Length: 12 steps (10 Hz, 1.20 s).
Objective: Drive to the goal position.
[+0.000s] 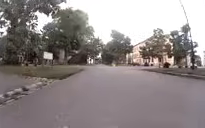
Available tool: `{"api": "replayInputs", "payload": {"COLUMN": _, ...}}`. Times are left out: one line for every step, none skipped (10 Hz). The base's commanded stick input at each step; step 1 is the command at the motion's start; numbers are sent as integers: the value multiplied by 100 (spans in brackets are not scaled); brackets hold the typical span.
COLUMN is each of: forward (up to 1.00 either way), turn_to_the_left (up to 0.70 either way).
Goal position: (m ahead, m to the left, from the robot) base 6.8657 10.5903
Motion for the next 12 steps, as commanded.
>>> {"api": "replayInputs", "payload": {"forward": 70, "turn_to_the_left": 0}}
{"api": "replayInputs", "payload": {"forward": 70, "turn_to_the_left": 0}}
{"api": "replayInputs", "payload": {"forward": 70, "turn_to_the_left": 0}}
{"api": "replayInputs", "payload": {"forward": 70, "turn_to_the_left": 0}}
{"api": "replayInputs", "payload": {"forward": 70, "turn_to_the_left": 0}}
{"api": "replayInputs", "payload": {"forward": 70, "turn_to_the_left": 0}}
{"api": "replayInputs", "payload": {"forward": 70, "turn_to_the_left": 0}}
{"api": "replayInputs", "payload": {"forward": 70, "turn_to_the_left": 0}}
{"api": "replayInputs", "payload": {"forward": 70, "turn_to_the_left": 0}}
{"api": "replayInputs", "payload": {"forward": 70, "turn_to_the_left": 0}}
{"api": "replayInputs", "payload": {"forward": 70, "turn_to_the_left": 0}}
{"api": "replayInputs", "payload": {"forward": 70, "turn_to_the_left": 0}}
